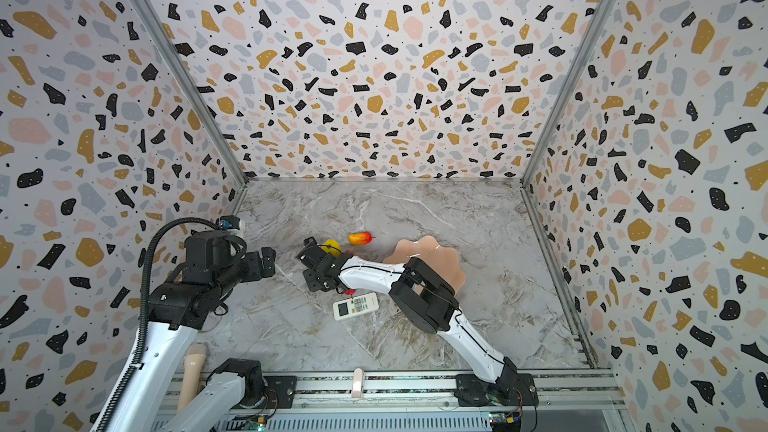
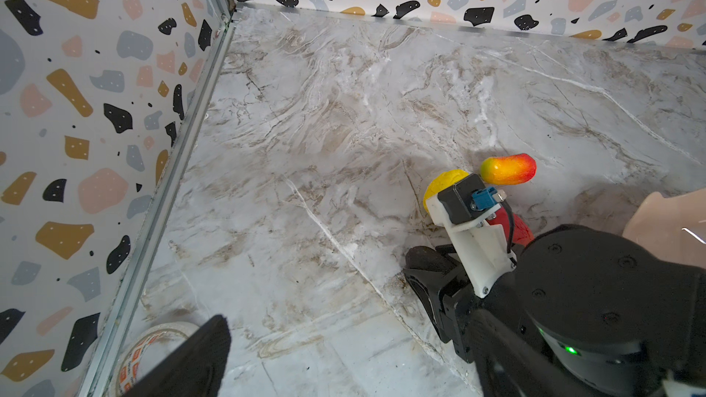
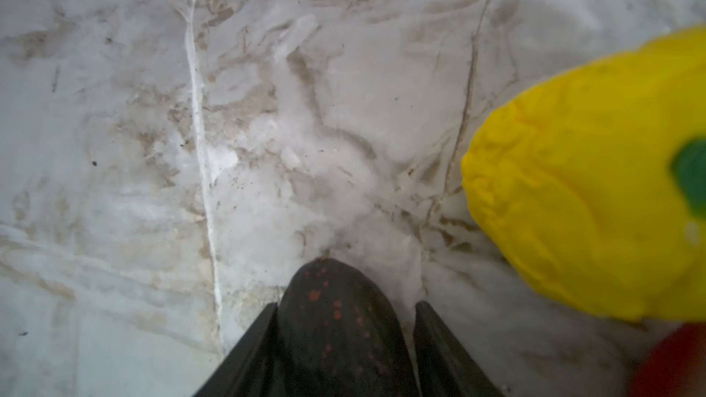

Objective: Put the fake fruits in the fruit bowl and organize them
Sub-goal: 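Lift the avocado with the right gripper and lower it into the pink bowl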

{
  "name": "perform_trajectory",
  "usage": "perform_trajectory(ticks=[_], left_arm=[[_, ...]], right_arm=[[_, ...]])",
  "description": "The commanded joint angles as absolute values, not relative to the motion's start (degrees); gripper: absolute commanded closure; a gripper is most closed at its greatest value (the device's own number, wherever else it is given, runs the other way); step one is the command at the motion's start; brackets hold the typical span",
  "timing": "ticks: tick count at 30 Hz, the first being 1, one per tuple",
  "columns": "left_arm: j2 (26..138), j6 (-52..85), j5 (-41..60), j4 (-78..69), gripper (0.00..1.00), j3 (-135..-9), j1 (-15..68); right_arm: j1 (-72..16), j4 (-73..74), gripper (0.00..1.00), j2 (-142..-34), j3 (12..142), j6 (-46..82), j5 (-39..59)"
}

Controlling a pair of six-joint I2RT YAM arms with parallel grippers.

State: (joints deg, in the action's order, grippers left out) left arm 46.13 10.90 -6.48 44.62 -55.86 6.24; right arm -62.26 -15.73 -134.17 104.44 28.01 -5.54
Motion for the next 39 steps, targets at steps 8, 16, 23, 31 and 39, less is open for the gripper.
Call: perform_trajectory(ticks=[8, 16, 23, 31, 39], left_arm=[[43.18, 11.39, -8.55, 45.96, 0.0, -55.03, 6.5], [44.7, 11.03, -7.4, 45.61, 0.0, -55.11, 6.5], [45.35, 10.2, -5.65, 45.33, 0.0, -55.02, 6.5], [46.44, 10.0, -4.92, 45.26, 0.0, -54.93, 6.47], [47.14, 9.93, -5.01, 45.35, 0.01, -54.93, 6.49]], right_arm=[[-62.66, -20.57, 0.82, -134.87, 114.24, 23.57, -3.03], [-63.16, -19.77, 0.89, -123.39, 111.25, 18.1, -4.75], [-54.68, -18.52, 0.9, -99.78, 88.57, 14.59, -8.4], [-39.76, -21.44, 0.91, -80.92, 66.43, 13.53, -9.59], [-34.28, -14.8, 0.91, -75.99, 49.47, 14.23, -5.82]])
